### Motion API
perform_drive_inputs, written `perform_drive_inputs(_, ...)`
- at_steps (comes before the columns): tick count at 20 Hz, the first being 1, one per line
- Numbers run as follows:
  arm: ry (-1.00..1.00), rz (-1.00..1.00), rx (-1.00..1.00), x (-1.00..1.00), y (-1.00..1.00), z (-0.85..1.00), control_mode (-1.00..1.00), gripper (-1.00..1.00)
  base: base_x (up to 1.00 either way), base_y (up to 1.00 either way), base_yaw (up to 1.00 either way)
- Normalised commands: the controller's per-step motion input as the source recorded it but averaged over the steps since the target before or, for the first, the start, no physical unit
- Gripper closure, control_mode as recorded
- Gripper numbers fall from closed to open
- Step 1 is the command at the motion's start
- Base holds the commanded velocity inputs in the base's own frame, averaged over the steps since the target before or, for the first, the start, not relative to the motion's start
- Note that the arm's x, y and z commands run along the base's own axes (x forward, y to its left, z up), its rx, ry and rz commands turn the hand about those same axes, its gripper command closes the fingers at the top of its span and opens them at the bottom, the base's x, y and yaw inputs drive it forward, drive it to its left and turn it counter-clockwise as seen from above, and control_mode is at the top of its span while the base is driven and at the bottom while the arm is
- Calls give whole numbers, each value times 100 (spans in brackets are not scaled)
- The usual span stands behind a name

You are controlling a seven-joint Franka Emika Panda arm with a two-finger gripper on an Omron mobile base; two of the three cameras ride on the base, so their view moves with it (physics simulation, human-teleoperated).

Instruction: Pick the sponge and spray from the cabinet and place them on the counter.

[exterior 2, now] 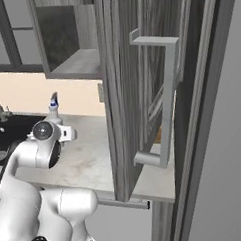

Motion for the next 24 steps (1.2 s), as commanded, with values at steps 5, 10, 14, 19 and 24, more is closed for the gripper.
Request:
perform_drive_inputs(5, -19, 2, 4, -1, -3, -38, -100, 100, 0, 0, 0)
perform_drive_inputs(10, -11, 1, 1, -6, -1, -19, -100, 100, 0, 0, 0)
perform_drive_inputs(14, -19, 2, 1, -7, -4, -41, -100, 100, 0, 0, 0)
perform_drive_inputs(19, -15, 2, 2, -7, -14, -54, -100, 100, 0, 0, 0)
perform_drive_inputs(24, -9, 2, 2, 0, -15, -62, -100, 100, 0, 0, 0)
